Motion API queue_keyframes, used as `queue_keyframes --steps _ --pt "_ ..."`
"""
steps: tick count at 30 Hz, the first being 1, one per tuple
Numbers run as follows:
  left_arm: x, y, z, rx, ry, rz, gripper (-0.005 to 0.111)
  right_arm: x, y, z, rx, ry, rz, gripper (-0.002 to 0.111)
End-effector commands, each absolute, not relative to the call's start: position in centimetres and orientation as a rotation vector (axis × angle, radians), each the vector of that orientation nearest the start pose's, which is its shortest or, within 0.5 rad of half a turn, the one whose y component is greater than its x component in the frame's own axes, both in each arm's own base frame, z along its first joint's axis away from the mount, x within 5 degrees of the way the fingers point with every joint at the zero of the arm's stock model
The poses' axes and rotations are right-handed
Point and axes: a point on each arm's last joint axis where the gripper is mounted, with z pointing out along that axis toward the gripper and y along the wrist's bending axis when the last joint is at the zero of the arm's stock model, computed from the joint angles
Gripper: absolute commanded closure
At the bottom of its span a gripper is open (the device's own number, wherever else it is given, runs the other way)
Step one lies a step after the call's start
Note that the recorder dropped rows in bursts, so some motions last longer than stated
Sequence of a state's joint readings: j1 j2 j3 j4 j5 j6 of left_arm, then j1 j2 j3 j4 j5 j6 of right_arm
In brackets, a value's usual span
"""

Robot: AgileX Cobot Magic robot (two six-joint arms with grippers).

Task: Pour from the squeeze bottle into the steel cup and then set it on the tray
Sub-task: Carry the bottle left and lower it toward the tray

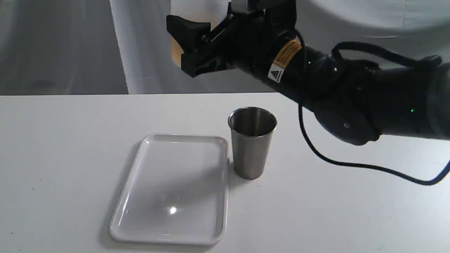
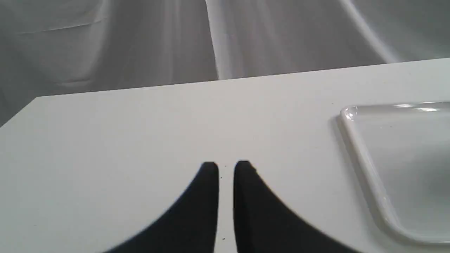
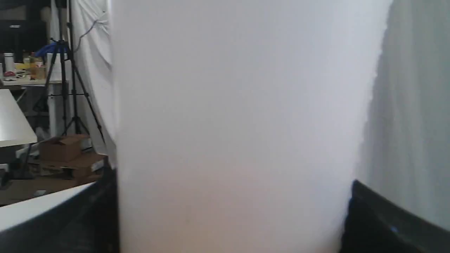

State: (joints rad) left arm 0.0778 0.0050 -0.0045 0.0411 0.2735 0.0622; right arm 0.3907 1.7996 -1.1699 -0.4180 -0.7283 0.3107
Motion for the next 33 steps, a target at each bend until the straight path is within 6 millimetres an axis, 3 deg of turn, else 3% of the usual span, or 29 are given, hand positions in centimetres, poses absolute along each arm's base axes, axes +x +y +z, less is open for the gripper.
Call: queue_keyframes --steps 1,27,33 --pt "5.5 0.5 18.9 0.009 1.751 0.141 0.098 36.6 18.4 29.3 -0.498 1.301 0.471 0.108" --pt "5.5 0.5 18.9 0.009 1.751 0.141 0.098 34.8 25.1 20.7 -0.698 1.380 0.453 0.108" --pt "5.5 0.5 18.9 0.009 1.751 0.141 0.098 34.8 25.9 18.9 -0.662 1.404 0.447 0.108"
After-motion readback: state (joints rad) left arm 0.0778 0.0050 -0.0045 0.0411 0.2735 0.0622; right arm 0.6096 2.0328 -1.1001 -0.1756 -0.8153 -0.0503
